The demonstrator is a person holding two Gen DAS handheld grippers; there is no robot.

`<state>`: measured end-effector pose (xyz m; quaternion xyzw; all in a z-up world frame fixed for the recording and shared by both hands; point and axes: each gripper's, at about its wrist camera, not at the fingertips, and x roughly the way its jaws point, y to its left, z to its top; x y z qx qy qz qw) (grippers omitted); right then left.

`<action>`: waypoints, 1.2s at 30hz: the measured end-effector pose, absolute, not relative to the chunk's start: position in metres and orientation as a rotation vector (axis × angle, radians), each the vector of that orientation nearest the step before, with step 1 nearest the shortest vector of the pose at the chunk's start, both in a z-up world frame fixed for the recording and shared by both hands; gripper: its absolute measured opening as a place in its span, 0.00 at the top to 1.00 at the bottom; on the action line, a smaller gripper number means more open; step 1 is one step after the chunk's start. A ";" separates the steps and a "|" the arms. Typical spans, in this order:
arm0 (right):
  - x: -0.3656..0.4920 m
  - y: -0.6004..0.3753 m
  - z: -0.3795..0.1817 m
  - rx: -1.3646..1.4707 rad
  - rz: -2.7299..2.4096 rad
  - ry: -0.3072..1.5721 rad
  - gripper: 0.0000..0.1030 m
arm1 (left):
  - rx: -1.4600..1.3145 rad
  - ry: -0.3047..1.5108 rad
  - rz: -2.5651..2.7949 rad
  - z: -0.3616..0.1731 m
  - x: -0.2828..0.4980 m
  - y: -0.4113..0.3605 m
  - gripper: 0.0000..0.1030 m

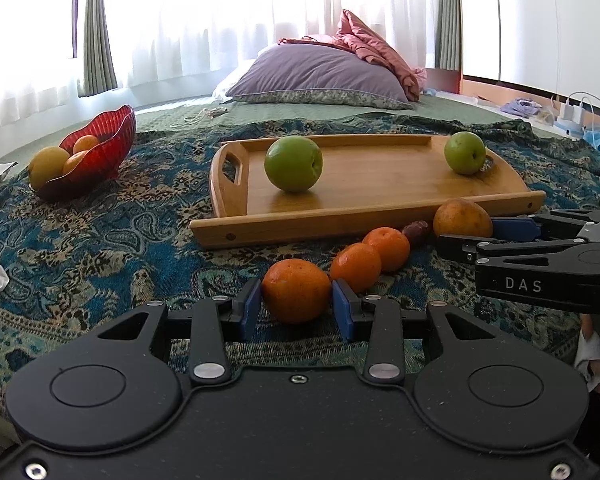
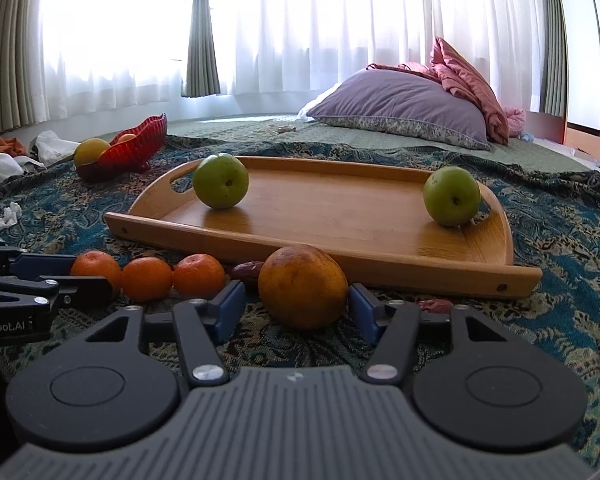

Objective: Organize fruits
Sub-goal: 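Close the left gripper on the tangerine while the right gripper closes on the brownish-orange fruit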

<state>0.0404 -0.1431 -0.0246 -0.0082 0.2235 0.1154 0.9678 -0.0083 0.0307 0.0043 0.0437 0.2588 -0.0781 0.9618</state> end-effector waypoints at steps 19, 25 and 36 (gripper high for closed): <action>0.050 -0.138 -0.028 -0.034 0.202 0.496 0.44 | 0.082 0.556 -0.158 -0.006 0.004 0.031 0.63; 0.054 -0.136 -0.028 -0.036 0.194 0.508 0.44 | 0.084 0.551 -0.156 -0.007 0.007 0.029 0.64; 0.056 -0.136 -0.029 -0.035 0.186 0.504 0.49 | 0.085 0.521 -0.134 0.002 0.005 0.027 0.64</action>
